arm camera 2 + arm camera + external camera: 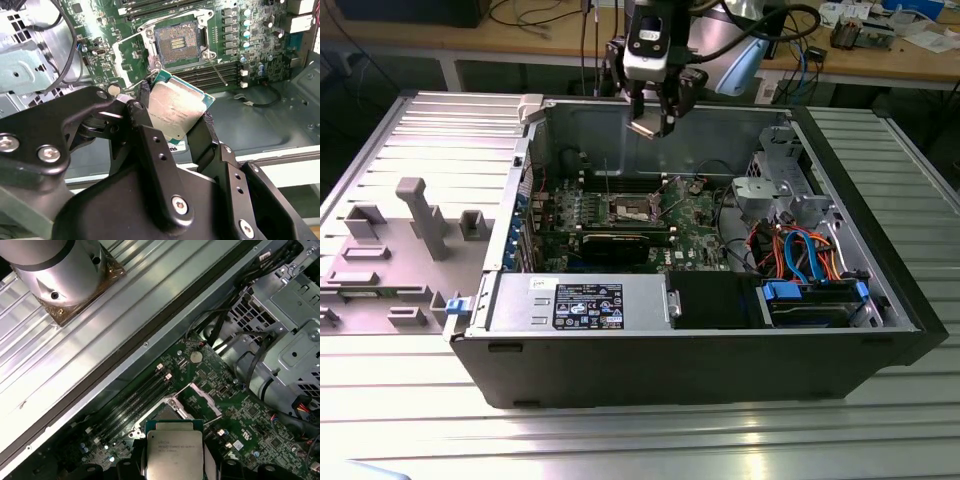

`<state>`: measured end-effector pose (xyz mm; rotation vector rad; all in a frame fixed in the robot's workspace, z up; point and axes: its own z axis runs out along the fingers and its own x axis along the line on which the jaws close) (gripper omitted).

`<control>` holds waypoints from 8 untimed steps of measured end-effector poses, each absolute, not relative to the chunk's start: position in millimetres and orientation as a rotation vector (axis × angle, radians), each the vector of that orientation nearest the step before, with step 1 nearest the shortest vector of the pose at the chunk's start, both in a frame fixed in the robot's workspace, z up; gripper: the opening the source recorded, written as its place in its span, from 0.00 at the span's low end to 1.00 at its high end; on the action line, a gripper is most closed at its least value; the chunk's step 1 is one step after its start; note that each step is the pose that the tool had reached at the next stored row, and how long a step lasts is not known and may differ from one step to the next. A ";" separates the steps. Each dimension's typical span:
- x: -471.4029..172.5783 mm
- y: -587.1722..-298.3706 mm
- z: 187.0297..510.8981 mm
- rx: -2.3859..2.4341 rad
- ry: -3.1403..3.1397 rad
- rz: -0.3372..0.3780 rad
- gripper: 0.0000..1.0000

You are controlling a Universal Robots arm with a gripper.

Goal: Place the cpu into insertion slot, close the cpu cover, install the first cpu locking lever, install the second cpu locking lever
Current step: 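Place the cpu into insertion slot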

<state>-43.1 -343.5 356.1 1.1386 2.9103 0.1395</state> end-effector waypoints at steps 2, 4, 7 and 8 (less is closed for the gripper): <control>-43.1 -343.5 355.9 1.201 2.883 0.139 0.55; -43.1 -343.5 355.8 1.235 2.867 0.138 0.55; -43.1 -343.5 355.8 1.237 2.867 0.138 0.55; -43.1 -343.5 355.8 1.237 2.867 0.139 0.55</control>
